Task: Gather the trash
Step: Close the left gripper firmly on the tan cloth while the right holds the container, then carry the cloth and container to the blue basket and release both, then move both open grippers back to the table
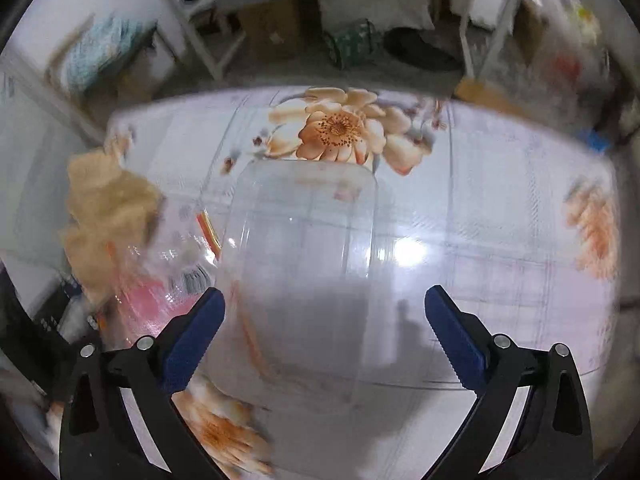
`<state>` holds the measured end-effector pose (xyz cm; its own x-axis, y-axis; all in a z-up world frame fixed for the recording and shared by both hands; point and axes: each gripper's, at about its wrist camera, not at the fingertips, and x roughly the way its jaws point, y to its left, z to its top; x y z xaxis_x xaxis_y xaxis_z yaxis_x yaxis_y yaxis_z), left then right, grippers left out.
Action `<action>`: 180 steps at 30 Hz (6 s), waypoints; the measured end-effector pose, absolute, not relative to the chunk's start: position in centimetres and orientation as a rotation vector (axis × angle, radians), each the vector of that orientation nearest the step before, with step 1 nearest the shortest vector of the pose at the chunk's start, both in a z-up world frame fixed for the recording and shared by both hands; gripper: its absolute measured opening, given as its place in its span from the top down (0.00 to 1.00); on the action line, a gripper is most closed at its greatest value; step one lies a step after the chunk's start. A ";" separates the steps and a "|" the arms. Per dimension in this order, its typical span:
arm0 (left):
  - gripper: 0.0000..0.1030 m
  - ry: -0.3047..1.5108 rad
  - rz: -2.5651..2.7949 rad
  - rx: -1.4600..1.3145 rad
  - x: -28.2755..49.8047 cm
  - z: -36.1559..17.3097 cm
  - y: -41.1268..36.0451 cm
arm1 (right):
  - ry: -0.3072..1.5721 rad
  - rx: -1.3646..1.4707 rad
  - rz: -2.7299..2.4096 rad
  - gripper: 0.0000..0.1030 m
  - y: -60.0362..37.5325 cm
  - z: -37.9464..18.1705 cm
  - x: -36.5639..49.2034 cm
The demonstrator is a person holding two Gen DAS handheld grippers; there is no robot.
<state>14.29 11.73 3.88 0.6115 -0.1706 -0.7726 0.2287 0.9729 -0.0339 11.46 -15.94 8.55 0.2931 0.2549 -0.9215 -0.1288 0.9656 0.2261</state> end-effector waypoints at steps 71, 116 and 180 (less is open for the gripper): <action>0.28 0.953 -0.137 0.094 12.3 3.2 10.4 | 1.239 0.113 0.414 0.07 -12.7 6.3 11.4; 0.96 0.794 -0.319 -0.431 -19.8 11.9 17.9 | 0.842 0.339 0.564 0.20 -23.0 16.3 -23.0; 0.19 1.069 0.754 -0.558 -45.2 -13.7 51.5 | 1.311 -0.052 1.246 0.08 25.6 4.1 -29.7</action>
<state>-45.18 51.50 -13.68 0.2791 0.2726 -0.9208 -0.7753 0.6297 -0.0486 -29.69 25.63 4.07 -0.2356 0.6434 -0.7284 -0.6949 0.4125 0.5890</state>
